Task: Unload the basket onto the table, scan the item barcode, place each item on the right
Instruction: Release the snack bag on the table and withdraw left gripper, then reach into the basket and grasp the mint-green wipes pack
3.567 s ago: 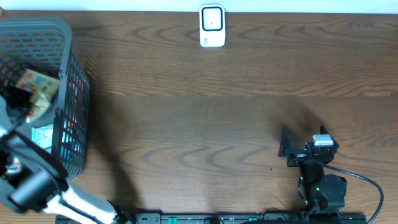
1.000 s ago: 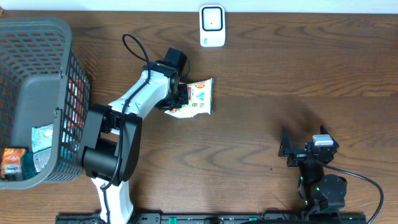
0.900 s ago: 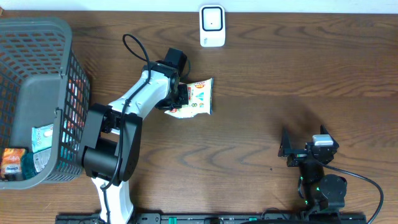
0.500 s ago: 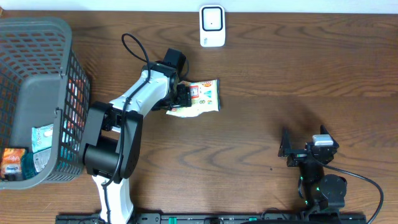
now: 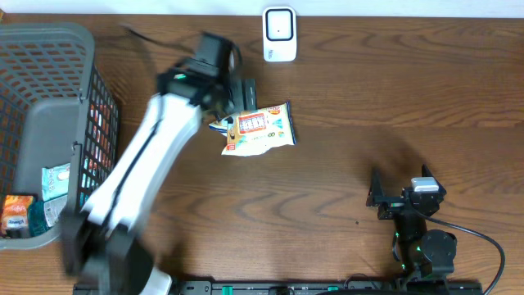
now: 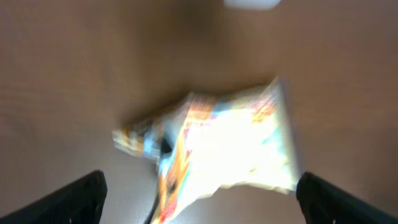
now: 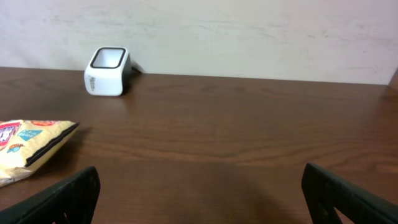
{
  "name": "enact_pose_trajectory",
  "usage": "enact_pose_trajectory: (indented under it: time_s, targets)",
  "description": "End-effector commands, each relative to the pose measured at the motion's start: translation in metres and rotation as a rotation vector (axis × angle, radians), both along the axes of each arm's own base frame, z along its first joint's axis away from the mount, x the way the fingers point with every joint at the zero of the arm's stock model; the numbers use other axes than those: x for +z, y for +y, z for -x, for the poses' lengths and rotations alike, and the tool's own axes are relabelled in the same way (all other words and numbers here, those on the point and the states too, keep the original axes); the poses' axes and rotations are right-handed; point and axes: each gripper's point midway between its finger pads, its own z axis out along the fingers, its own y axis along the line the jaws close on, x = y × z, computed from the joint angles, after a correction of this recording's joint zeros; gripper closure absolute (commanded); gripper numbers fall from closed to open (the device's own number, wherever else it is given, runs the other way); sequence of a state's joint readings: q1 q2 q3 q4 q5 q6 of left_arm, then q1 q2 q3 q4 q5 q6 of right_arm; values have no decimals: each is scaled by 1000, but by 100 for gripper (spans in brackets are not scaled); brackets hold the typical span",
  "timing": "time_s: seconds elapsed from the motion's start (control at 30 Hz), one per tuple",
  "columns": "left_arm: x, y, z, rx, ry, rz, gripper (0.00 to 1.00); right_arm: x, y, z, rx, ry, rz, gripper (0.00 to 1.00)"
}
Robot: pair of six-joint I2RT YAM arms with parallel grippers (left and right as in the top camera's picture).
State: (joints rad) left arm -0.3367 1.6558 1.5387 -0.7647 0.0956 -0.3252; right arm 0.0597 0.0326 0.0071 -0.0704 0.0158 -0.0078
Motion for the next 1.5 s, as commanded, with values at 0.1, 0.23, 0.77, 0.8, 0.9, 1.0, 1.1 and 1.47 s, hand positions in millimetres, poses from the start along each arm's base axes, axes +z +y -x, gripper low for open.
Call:
enact_pose_trajectory:
  time_s: [0.1, 0.23, 0.77, 0.8, 0.9, 1.0, 1.1, 1.47]
  targets:
    - [142, 71, 10, 195, -433, -118, 2, -1, 0, 0, -4, 4, -2, 1]
    - [173, 136, 24, 386, -511, -181, 2, -1, 0, 0, -4, 4, -2, 1]
    - [97, 375, 82, 1310, -247, 182, 2, -1, 0, 0, -4, 4, -2, 1]
    - [87, 381, 84, 1324, -210, 192, 2, -1, 0, 0, -4, 4, -2, 1]
    - [49, 392, 89, 1367, -72, 197, 2, -1, 0, 0, -4, 4, -2, 1]
    - [12, 396, 90, 1375, 62, 182, 2, -1, 0, 0, -4, 4, -2, 1]
    - [-26, 396, 88, 1355, 190, 162, 2, -1, 0, 0, -4, 4, -2, 1]
    - [-137, 390, 98, 1302, 556, 125, 2, -1, 0, 0, -4, 4, -2, 1]
